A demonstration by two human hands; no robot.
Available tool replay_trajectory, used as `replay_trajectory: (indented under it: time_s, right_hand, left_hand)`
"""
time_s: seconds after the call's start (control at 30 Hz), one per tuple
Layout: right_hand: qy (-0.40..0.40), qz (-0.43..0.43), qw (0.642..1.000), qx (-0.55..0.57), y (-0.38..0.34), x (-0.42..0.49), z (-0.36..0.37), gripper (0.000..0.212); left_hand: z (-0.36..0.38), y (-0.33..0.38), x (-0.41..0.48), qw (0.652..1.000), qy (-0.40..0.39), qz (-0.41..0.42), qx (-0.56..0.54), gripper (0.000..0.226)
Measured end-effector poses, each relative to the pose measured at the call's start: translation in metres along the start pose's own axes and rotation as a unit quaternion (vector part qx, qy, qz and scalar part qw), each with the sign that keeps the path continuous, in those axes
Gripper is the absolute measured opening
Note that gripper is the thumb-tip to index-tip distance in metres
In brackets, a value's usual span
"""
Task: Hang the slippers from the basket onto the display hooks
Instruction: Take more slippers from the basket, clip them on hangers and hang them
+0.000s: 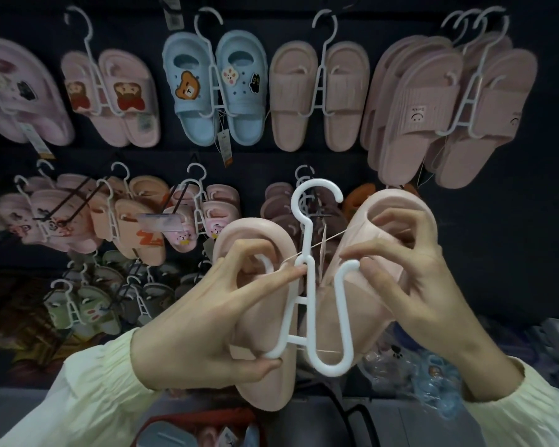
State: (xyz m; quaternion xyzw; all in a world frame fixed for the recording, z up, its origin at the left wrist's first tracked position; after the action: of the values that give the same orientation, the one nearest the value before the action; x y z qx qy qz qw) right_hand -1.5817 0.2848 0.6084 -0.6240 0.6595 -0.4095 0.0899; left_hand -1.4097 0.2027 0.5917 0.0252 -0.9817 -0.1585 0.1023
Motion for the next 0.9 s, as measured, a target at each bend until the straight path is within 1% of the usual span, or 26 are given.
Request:
replay_trajectory:
  time_s: [0.13, 0.23, 0.33, 0.4, 0.43, 0.57, 0.63, 0.77, 0.9]
  right_hand:
    - [-0.027, -0.006, 0.999, 0.045, -0.006, -0.007, 0.016, 0.032]
    - [-0.053, 0.029, 0.998, 0.016, -0.006, -0.011, 0.028, 0.039]
    - [-0.075, 0.033, 0.996, -0.019, -0.011, -0.014, 0.039, 0.028]
    - [-0.082, 0.038, 0.996, -0.023, -0.012, -0.016, 0.046, 0.02]
    - [-0.084, 0.043, 0.995, -0.021, -0.01, -0.017, 0.048, 0.019]
    - [-0.074, 0.055, 0.996, -0.016, -0.008, -0.018, 0.052, 0.032]
    - [-0.072, 0.06, 0.995, -0.015, -0.007, -0.019, 0.056, 0.035]
    - [-0.073, 0.066, 0.995, -0.013, -0.001, -0.024, 0.063, 0.033]
    - [-0.073, 0.07, 0.995, -0.016, 0.003, -0.028, 0.065, 0.034]
  left_hand:
    - [-0.005, -0.002, 0.002, 0.999, 0.028, -0.016, 0.03, 0.104]
    - [-0.008, -0.004, 0.003, 0.998, 0.046, -0.026, 0.045, 0.104]
    - [-0.01, -0.006, 0.003, 0.996, 0.057, -0.036, 0.055, 0.108]
    - [-0.009, -0.008, 0.005, 0.996, 0.058, -0.043, 0.061, 0.111]
    - [-0.008, -0.009, 0.005, 0.995, 0.057, -0.046, 0.064, 0.113]
    - [-0.002, -0.016, 0.007, 0.995, 0.052, -0.063, 0.058, 0.119]
    - [0.0, -0.018, 0.007, 0.995, 0.055, -0.068, 0.057, 0.121]
    - [-0.007, -0.024, 0.006, 0.992, 0.077, -0.086, 0.042, 0.114]
    - [-0.007, -0.034, 0.002, 0.991, 0.074, -0.115, 0.018, 0.106]
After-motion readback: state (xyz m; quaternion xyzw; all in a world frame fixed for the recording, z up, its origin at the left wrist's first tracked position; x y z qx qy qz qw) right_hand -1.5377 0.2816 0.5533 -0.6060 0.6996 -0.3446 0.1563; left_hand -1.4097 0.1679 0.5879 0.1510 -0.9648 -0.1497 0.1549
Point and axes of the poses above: each hand's wrist, its own x-axis towards the middle knuckle, its own z-axis out of the palm, y = z × x, the point moved 10 cm from there along x, towards the middle knuckle, and after that the axes turned 10 degrees about -y, right-handed, at the moved point
